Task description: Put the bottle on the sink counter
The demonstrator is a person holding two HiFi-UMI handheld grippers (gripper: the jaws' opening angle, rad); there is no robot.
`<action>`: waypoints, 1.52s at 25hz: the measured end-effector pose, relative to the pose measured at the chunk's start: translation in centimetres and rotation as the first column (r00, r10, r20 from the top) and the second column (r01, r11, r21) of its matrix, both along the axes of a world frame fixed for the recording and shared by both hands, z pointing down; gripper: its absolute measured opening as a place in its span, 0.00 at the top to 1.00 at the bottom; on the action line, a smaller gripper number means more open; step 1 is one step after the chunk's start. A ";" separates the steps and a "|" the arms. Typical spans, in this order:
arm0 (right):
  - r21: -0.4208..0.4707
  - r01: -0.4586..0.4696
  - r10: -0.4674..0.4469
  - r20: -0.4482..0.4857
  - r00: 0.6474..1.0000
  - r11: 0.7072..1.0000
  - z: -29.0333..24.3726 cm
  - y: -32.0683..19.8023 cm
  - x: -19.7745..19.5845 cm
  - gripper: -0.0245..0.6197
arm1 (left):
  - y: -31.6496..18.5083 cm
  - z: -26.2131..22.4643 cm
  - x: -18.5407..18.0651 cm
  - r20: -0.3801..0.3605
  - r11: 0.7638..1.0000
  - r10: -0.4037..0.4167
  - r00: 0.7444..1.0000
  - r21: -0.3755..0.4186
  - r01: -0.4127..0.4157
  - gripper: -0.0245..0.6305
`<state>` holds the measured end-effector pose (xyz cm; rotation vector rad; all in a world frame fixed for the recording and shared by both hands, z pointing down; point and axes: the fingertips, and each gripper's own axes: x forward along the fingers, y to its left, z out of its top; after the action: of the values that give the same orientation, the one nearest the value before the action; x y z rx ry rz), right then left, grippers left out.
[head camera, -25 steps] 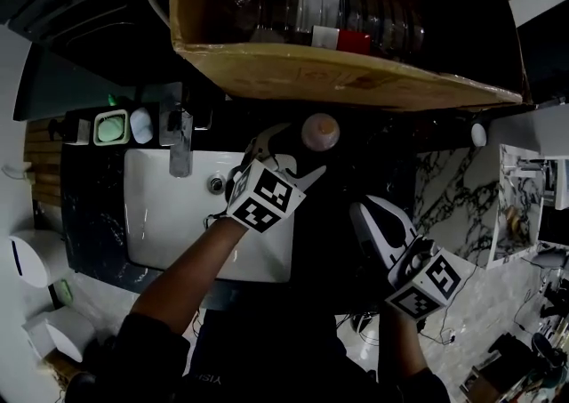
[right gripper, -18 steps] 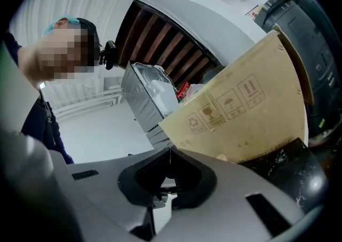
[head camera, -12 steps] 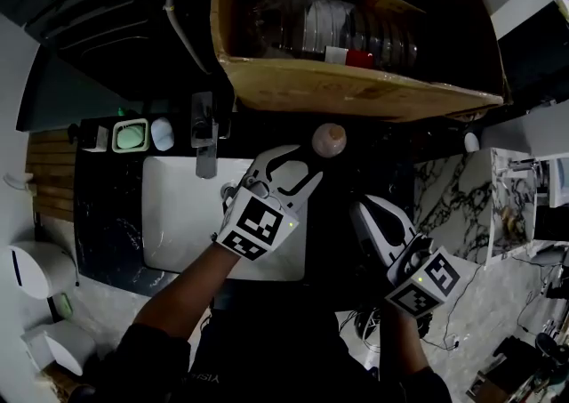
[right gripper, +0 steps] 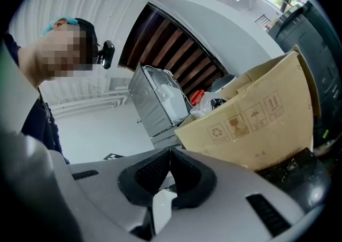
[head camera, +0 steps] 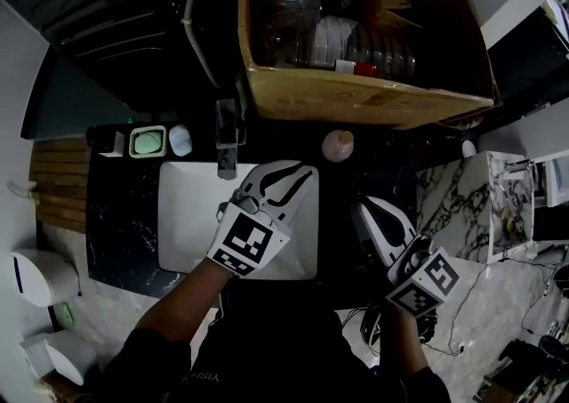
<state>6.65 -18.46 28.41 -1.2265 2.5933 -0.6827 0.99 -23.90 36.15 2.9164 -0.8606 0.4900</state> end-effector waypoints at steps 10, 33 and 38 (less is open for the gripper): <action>0.040 0.021 -0.021 -0.003 1.000 0.999 -2.2 1.4 -3.1 0.92 | 3.0 -4.5 -2.7 -0.051 0.998 0.001 0.999 0.058 0.002 0.94; 0.050 0.073 -0.070 -0.058 0.996 0.996 -2.4 4.9 -7.2 0.92 | 6.8 -4.9 -6.1 -0.078 1.000 -0.018 0.997 0.022 0.019 0.95; 0.054 0.082 -0.079 -0.060 0.995 0.995 -2.5 5.1 -7.5 0.92 | 6.9 -5.2 -6.5 -0.083 0.999 -0.025 0.996 0.029 0.028 0.95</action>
<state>-0.90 -13.38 25.90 -1.1472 2.7031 -0.5929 -5.48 -17.03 30.92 2.9253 -0.9022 0.3546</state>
